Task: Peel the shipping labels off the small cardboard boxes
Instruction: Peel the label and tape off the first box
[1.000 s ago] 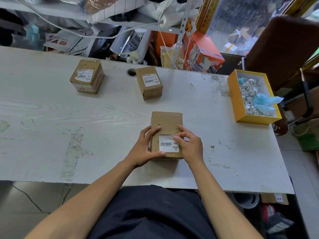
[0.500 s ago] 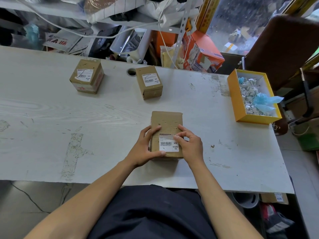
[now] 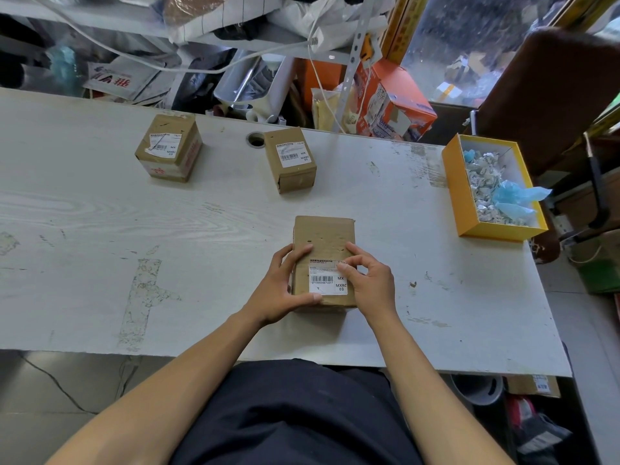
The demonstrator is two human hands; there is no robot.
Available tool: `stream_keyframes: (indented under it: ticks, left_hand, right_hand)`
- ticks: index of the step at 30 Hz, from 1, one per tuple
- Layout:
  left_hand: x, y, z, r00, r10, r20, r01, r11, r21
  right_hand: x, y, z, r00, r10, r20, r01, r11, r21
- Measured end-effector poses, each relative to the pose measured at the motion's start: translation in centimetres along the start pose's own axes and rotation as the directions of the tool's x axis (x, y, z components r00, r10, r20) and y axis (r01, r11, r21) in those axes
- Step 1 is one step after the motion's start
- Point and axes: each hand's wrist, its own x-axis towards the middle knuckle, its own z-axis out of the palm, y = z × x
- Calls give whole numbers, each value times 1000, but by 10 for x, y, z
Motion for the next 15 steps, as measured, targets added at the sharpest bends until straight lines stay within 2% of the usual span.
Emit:
stream_keyframes:
  ticks: [15]
  left_hand:
    - [0, 1, 0, 1000, -5, -2, 5, 1000, -16]
  right_hand:
    - [2, 1, -1, 1000, 15, 17, -16, 999, 52]
